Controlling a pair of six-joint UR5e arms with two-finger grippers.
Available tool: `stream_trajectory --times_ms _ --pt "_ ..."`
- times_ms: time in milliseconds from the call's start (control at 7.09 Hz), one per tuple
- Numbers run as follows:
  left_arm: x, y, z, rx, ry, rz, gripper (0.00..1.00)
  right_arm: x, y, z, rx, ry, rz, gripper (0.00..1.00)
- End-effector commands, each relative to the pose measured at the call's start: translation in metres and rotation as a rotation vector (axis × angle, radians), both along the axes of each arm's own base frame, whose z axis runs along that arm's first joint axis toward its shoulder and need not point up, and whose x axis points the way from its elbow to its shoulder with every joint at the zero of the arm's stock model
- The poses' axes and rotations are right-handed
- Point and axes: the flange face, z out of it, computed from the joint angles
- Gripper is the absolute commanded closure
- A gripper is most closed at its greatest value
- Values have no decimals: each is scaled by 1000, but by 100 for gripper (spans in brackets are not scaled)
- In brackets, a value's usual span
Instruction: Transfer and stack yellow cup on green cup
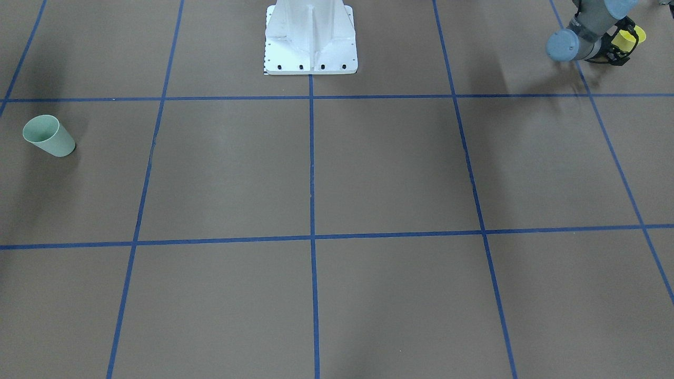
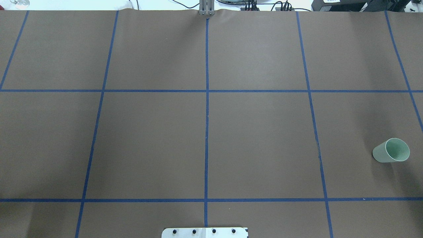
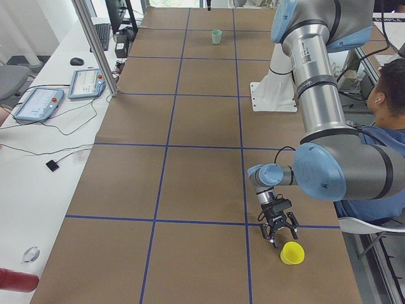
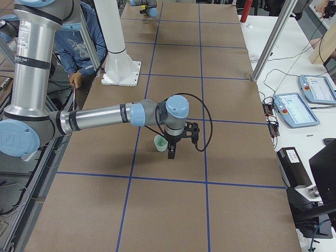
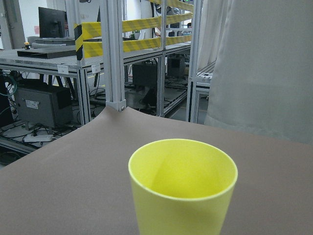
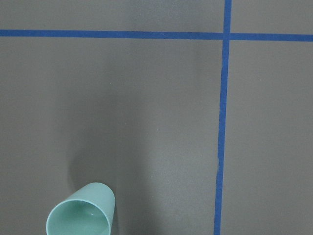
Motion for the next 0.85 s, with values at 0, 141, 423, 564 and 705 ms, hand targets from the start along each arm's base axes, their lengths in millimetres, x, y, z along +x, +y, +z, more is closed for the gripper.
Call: stream_trajectory --times_ms 0,141,423,564,705 --pt "-14 5 34 4 -18 18 1 1 4 -4 6 0 1 0" --pt "-12 9 35 7 -19 33 4 1 4 -7 11 -1 2 0" --pt "-12 17 43 18 -20 44 41 1 4 -11 16 -1 3 0" --pt "-15 20 54 16 -9 58 56 3 13 -19 22 -4 6 0" --pt "-28 23 58 12 -24 77 71 4 23 -24 27 -5 8 0"
